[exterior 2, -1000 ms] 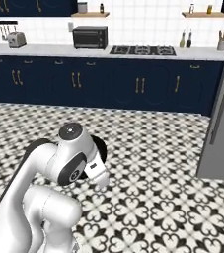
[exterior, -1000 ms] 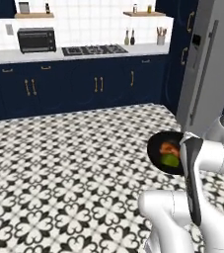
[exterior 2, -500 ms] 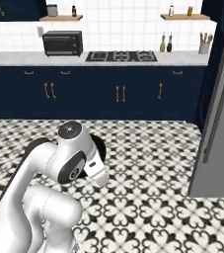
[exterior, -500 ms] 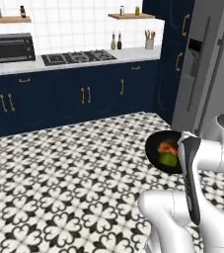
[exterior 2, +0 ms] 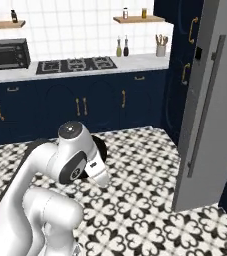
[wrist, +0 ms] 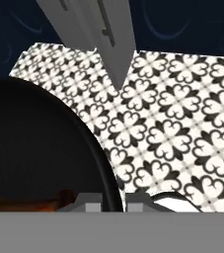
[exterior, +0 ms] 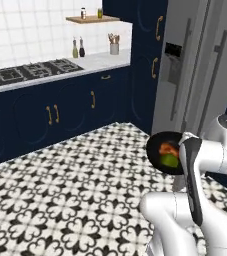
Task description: Pick the chicken drumstick and lime from their plates and place them in the bowl. Then put the bowl in the fridge.
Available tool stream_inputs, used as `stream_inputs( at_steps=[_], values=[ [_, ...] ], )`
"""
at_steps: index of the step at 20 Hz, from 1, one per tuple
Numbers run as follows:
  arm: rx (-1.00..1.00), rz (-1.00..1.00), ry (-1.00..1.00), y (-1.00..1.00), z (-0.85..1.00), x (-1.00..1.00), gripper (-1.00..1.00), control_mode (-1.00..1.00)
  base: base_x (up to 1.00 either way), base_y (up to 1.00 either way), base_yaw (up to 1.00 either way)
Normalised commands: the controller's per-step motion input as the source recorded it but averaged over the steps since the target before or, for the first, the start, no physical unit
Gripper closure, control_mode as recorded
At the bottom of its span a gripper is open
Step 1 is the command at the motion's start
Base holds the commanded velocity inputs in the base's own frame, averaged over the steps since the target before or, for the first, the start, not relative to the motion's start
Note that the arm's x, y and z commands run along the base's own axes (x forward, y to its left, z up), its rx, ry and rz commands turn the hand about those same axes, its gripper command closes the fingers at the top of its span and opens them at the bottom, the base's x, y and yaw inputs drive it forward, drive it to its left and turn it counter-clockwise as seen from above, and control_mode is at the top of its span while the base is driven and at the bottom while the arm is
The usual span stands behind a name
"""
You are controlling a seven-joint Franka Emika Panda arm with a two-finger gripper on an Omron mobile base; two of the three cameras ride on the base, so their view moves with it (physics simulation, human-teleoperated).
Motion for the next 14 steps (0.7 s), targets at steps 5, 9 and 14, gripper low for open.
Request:
stream_inputs(
  at_steps=[5,9,14],
  values=[
    [0.00,0.00,0.00,0.00,0.00,0.00,1.00,1.00,1.00,0.99,-0.35],
    [0.00,0.00,0.00,0.00,0.00,0.00,1.00,1.00,1.00,1.00,-0.40],
    [0.00,0.00,0.00,0.00,0.00,0.00,1.00,1.00,1.00,1.00,-0.46]
  ],
)
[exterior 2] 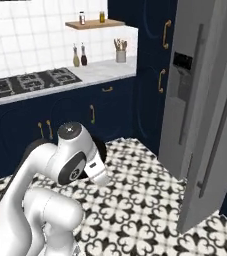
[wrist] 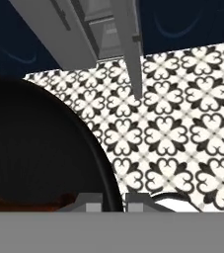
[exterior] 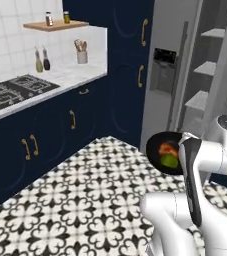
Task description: Pick the chicken drumstick and lime from their plates and place them in the bowl. Then put the bowl in the fridge.
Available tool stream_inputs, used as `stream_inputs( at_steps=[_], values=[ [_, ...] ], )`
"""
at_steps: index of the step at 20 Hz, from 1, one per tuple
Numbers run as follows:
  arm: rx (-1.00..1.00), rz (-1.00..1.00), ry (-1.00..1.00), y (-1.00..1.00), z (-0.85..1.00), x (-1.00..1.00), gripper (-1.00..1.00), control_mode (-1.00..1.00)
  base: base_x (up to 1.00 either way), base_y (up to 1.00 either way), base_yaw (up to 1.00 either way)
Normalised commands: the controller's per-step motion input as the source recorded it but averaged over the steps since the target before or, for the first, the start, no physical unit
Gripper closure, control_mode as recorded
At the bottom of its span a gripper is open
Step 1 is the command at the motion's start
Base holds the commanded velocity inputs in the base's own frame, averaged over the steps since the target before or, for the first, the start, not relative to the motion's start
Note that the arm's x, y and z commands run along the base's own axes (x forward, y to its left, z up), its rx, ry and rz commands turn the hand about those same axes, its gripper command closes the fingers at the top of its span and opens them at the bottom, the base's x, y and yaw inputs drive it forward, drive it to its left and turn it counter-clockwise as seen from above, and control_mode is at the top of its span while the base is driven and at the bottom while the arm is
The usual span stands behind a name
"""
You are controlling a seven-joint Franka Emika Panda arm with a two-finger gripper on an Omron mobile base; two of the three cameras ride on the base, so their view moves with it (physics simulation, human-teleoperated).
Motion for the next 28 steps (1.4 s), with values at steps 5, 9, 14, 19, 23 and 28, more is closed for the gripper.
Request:
stream_inputs(
  at_steps=[5,9,14,19,23,28],
  values=[
    [0.00,0.00,0.00,0.00,0.00,0.00,1.00,1.00,1.00,1.00,-0.49],
    [0.00,0.00,0.00,0.00,0.00,0.00,1.00,1.00,0.99,0.98,-0.59],
    [0.00,0.00,0.00,0.00,0.00,0.00,1.00,1.00,1.00,1.00,-0.60],
    [0.00,0.00,0.00,0.00,0.00,0.00,1.00,1.00,1.00,0.81,-0.59],
    [0.00,0.00,0.00,0.00,0.00,0.00,1.00,1.00,1.00,0.46,-0.31],
    [0.00,0.00,0.00,0.00,0.00,0.00,1.00,1.00,0.88,-0.02,-0.18]
  ],
)
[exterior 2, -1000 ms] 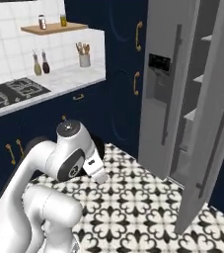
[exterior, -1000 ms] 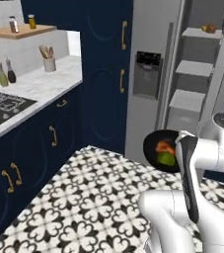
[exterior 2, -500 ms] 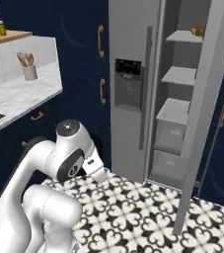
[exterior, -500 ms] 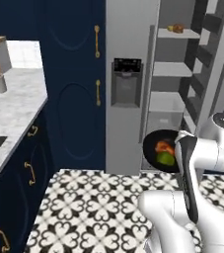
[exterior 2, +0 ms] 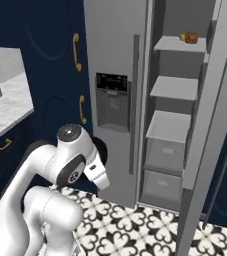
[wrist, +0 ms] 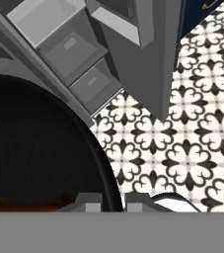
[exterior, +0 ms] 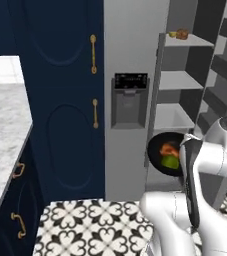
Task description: Pick the chicken drumstick and lime from their plates and place them in the bowl. Then put the bowl in the fridge.
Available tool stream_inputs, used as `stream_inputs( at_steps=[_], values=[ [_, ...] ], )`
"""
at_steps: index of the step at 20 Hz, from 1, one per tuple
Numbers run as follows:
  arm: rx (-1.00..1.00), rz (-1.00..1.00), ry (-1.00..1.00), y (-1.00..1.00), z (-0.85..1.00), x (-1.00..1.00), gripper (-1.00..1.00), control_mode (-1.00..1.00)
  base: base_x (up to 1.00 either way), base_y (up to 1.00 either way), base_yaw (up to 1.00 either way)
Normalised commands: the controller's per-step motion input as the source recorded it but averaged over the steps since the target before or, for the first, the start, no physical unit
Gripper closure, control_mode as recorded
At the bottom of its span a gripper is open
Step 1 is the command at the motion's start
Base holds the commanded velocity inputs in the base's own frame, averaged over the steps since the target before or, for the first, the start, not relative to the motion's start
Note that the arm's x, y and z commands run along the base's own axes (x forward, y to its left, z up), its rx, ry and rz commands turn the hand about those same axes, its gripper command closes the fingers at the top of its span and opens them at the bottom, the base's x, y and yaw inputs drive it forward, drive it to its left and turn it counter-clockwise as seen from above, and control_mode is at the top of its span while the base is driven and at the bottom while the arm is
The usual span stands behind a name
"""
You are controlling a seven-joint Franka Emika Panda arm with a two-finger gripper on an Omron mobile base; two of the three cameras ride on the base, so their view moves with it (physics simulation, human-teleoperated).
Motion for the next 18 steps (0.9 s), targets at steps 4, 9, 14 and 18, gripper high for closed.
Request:
stream_inputs(
  at_steps=[4,9,14,18],
  values=[
    [0.00,0.00,0.00,0.00,0.00,0.00,1.00,1.00,0.42,-0.32,-0.12],
    [0.00,0.00,0.00,0.00,0.00,0.00,1.00,1.00,0.48,-0.03,-0.11],
    [0.00,0.00,0.00,0.00,0.00,0.00,1.00,1.00,0.48,-0.07,-0.13],
    [0.00,0.00,0.00,0.00,0.00,0.00,1.00,1.00,0.43,-0.06,-0.18]
  ],
)
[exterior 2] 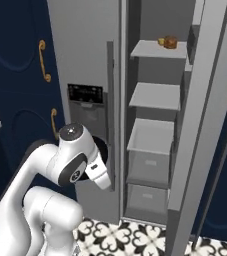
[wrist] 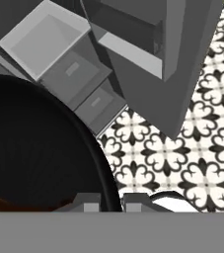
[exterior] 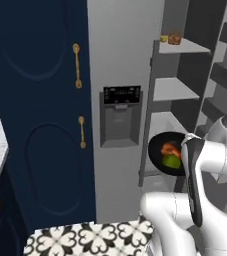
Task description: Pick the chicken drumstick and lime from their plates and place them in the bowl. Then put the bowl in the fridge.
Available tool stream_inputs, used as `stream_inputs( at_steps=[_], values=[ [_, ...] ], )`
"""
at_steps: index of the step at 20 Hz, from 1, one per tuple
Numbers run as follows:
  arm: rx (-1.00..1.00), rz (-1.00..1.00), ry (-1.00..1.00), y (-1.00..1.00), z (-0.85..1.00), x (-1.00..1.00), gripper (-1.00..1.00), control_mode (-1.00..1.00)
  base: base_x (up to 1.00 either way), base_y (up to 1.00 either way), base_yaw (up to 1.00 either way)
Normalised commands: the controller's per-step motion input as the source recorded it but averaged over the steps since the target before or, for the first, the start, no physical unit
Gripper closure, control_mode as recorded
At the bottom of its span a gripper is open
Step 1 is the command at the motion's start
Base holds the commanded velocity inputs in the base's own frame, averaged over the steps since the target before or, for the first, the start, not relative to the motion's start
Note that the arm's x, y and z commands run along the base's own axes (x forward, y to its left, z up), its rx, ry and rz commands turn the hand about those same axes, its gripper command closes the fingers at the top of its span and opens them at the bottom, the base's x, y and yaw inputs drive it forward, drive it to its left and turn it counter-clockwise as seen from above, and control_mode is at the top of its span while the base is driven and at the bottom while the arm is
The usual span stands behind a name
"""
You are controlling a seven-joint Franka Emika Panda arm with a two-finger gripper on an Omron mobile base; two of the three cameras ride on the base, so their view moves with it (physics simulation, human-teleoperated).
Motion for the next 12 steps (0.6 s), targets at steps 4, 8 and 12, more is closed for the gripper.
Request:
stream_inputs(
  at_steps=[4,8,12],
  values=[
    [0.00,0.00,0.00,0.00,0.00,0.00,1.00,1.00,0.49,-0.03,-0.16],
    [0.00,0.00,0.00,0.00,0.00,0.00,1.00,1.00,0.43,-0.10,-0.22],
    [0.00,0.00,0.00,0.00,0.00,0.00,1.00,1.00,0.15,-0.10,-0.28]
  ],
)
